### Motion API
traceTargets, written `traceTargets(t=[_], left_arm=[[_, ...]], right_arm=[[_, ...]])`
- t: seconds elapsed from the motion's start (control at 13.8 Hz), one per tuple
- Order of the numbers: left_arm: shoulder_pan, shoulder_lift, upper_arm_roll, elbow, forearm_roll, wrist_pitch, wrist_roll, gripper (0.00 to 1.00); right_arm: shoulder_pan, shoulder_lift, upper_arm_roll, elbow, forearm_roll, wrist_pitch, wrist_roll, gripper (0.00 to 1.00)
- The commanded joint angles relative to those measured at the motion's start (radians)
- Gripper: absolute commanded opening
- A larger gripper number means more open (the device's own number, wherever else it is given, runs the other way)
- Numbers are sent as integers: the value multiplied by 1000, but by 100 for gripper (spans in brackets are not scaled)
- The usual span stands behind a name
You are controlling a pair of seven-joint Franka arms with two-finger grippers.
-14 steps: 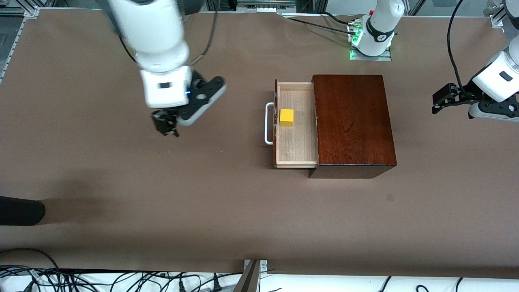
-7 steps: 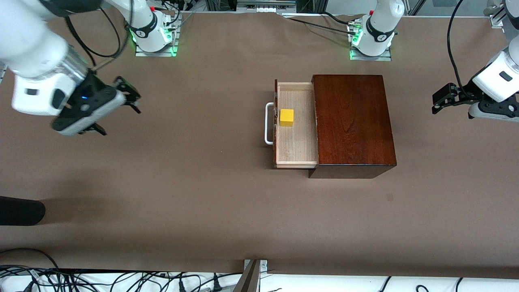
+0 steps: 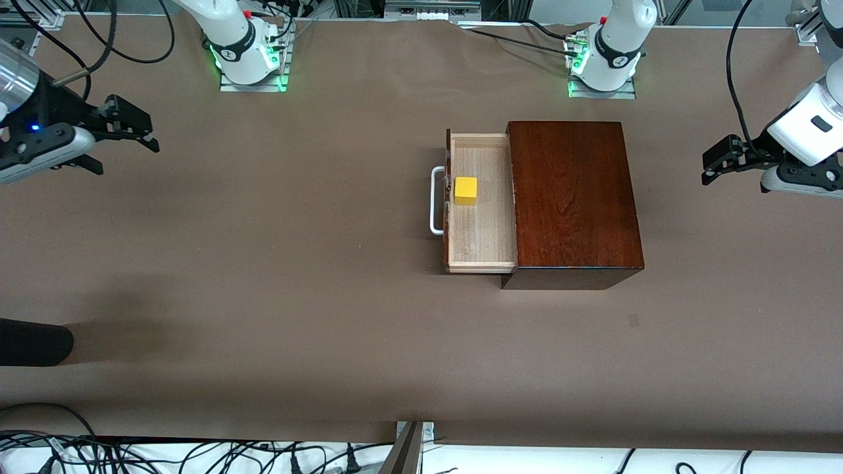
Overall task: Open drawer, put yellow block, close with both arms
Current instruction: 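Move the left gripper to the front of the open drawer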
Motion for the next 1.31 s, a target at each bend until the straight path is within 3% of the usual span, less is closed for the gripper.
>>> traceTargets(t=[0.0,0.29,0.51,0.8,0.95,1.24], left_arm=[[0,-1,-1,3,17,-10,16,100],[-21,10,-24,6,7,-14,10,100],[-66,69,-161,20,3,-77,14,100],[-161,245,-327,164,2,-73,10,100],[-236,360,-360,261,-4,-19,25,100],[-376,514,-368,281,0,220,258,100]], right_arm=[[-4,-36,6,-26,-57,-37,82,100],[-2,-37,7,-17,-108,-37,80,100],[-2,-34,7,-12,-106,-37,79,100],[1,-23,7,-6,-105,-36,79,100],[2,-13,7,3,-105,-37,77,100],[-2,-13,3,8,-108,-30,79,100]])
